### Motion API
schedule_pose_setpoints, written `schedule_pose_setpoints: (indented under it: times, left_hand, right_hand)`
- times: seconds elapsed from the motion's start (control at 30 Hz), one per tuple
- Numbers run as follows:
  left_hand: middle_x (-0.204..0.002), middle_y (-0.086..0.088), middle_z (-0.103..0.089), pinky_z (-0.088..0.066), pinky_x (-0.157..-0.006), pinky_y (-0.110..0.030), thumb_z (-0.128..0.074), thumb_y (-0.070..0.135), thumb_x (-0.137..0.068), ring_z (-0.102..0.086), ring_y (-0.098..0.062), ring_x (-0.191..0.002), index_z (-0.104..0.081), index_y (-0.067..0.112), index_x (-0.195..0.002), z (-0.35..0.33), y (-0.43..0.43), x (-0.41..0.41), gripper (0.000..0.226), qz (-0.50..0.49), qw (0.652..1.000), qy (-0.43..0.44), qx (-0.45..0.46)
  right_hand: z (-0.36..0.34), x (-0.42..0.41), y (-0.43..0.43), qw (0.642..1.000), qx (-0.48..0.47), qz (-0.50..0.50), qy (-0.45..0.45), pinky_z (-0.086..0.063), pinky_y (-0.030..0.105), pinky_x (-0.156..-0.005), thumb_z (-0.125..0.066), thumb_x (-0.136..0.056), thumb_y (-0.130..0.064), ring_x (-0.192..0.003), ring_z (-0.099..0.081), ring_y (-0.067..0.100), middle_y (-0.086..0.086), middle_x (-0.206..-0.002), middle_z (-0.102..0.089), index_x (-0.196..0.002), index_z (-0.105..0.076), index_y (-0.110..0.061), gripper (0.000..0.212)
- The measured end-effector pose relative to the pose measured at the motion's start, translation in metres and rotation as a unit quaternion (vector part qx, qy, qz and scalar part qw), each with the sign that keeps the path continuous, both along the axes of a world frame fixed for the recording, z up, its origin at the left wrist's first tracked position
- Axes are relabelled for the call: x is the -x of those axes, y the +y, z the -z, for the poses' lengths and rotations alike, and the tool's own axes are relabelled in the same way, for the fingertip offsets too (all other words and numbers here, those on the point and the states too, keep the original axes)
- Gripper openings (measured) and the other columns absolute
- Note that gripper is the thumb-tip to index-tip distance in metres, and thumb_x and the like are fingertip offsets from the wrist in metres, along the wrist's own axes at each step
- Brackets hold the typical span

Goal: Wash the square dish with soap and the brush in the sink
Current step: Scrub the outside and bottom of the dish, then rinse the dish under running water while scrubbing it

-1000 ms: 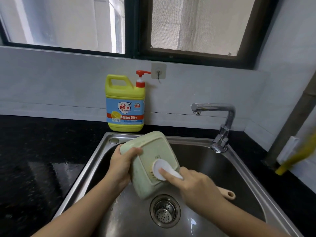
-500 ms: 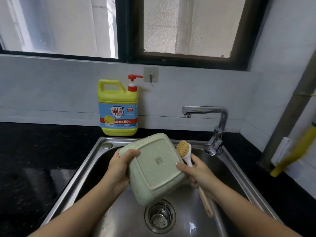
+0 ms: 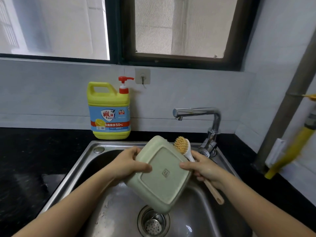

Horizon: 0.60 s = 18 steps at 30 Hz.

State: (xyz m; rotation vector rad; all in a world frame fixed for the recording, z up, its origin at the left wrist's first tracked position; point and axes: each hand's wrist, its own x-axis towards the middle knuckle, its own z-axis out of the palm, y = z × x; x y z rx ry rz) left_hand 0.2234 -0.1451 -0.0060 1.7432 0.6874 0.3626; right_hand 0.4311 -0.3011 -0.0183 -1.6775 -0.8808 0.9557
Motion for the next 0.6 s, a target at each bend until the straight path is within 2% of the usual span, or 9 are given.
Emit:
schedule_pose_setpoints:
  times: [0.1, 0.17, 0.23, 0.27, 0.33, 0.43, 0.5, 0.6]
  left_hand:
    - [-0.097, -0.013, -0.069, -0.058, -0.080, -0.042, -0.079, 0.028, -0.037, -0.068, -0.029, -0.088, -0.058, 0.010, -0.100, 0.007, -0.007, -0.006, 0.069, -0.016, 0.999, -0.029, -0.006]
    - [-0.097, -0.010, -0.068, -0.059, -0.078, -0.038, -0.078, 0.031, -0.038, -0.068, -0.026, -0.089, -0.057, 0.013, -0.100, 0.009, -0.011, -0.007, 0.068, -0.020, 0.999, -0.035, -0.031]
    - [-0.097, -0.007, -0.066, -0.058, -0.077, -0.034, -0.078, 0.030, -0.042, -0.066, -0.022, -0.088, -0.057, 0.015, -0.099, 0.010, -0.013, -0.008, 0.062, -0.026, 0.997, -0.034, -0.062]
    - [-0.097, -0.006, -0.065, -0.057, -0.076, -0.032, -0.078, 0.027, -0.047, -0.065, -0.021, -0.088, -0.057, 0.016, -0.099, 0.010, -0.014, -0.008, 0.057, -0.032, 0.996, -0.034, -0.075]
    - [-0.098, -0.005, -0.065, -0.057, -0.077, -0.033, -0.078, 0.020, -0.057, -0.064, -0.020, -0.090, -0.056, 0.019, -0.098, 0.012, -0.015, -0.010, 0.048, -0.048, 0.995, -0.041, -0.079]
    - [-0.100, -0.006, -0.065, -0.056, -0.080, -0.038, -0.080, 0.012, -0.065, -0.064, -0.021, -0.091, -0.055, 0.019, -0.098, 0.014, -0.016, -0.013, 0.042, -0.069, 0.995, -0.044, -0.063]
    - [-0.099, -0.004, -0.065, -0.056, -0.081, -0.038, -0.079, 0.020, -0.058, -0.064, -0.020, -0.090, -0.055, 0.020, -0.098, 0.014, -0.018, -0.016, 0.046, -0.075, 0.994, -0.040, -0.066]
    - [-0.099, 0.000, -0.063, -0.056, -0.081, -0.037, -0.074, 0.026, -0.052, -0.062, -0.017, -0.091, -0.055, 0.023, -0.097, 0.013, -0.023, -0.022, 0.049, -0.071, 0.994, -0.031, -0.072]
  right_hand:
    - [-0.004, -0.004, -0.001, 1.000, 0.016, -0.004, -0.024, -0.023, 0.020, -0.044, -0.076, -0.075, -0.021, -0.049, -0.034, 0.007, -0.002, -0.070, -0.055, -0.114, -0.060, -0.030, 0.043]
    - [-0.011, -0.005, -0.001, 0.997, 0.028, -0.008, -0.072, -0.032, 0.018, -0.046, -0.077, -0.074, -0.023, -0.053, -0.045, 0.007, -0.005, -0.075, -0.061, -0.114, -0.060, -0.030, 0.044]
    - [-0.020, -0.007, 0.001, 0.992, 0.021, 0.012, -0.123, -0.046, 0.021, -0.065, -0.076, -0.076, -0.026, -0.074, -0.060, 0.007, -0.009, -0.092, -0.068, -0.114, -0.062, -0.028, 0.040]
    - [-0.024, -0.009, 0.002, 0.984, 0.021, 0.030, -0.177, -0.047, 0.024, -0.074, -0.074, -0.078, -0.029, -0.084, -0.061, 0.006, -0.011, -0.096, -0.067, -0.112, -0.064, -0.027, 0.037]
    - [-0.032, -0.013, 0.003, 0.933, 0.046, 0.066, -0.350, -0.048, 0.027, -0.074, -0.067, -0.084, -0.031, -0.082, -0.058, 0.007, -0.009, -0.093, -0.063, -0.109, -0.064, -0.027, 0.026]
    - [-0.046, -0.016, 0.002, 0.822, 0.076, 0.105, -0.554, -0.050, 0.035, -0.069, -0.055, -0.091, -0.021, -0.075, -0.055, 0.019, 0.003, -0.099, -0.054, -0.110, -0.065, -0.021, 0.021]
    - [-0.056, -0.017, 0.002, 0.766, 0.077, 0.110, -0.628, -0.045, 0.034, -0.061, -0.053, -0.092, -0.014, -0.067, -0.051, 0.023, 0.005, -0.100, -0.047, -0.111, -0.064, -0.018, 0.022]
    - [-0.065, -0.023, 0.006, 0.721, 0.119, 0.122, -0.671, -0.035, 0.031, -0.054, -0.051, -0.092, -0.010, -0.053, -0.040, 0.020, 0.005, -0.092, -0.037, -0.107, -0.061, -0.014, 0.019]
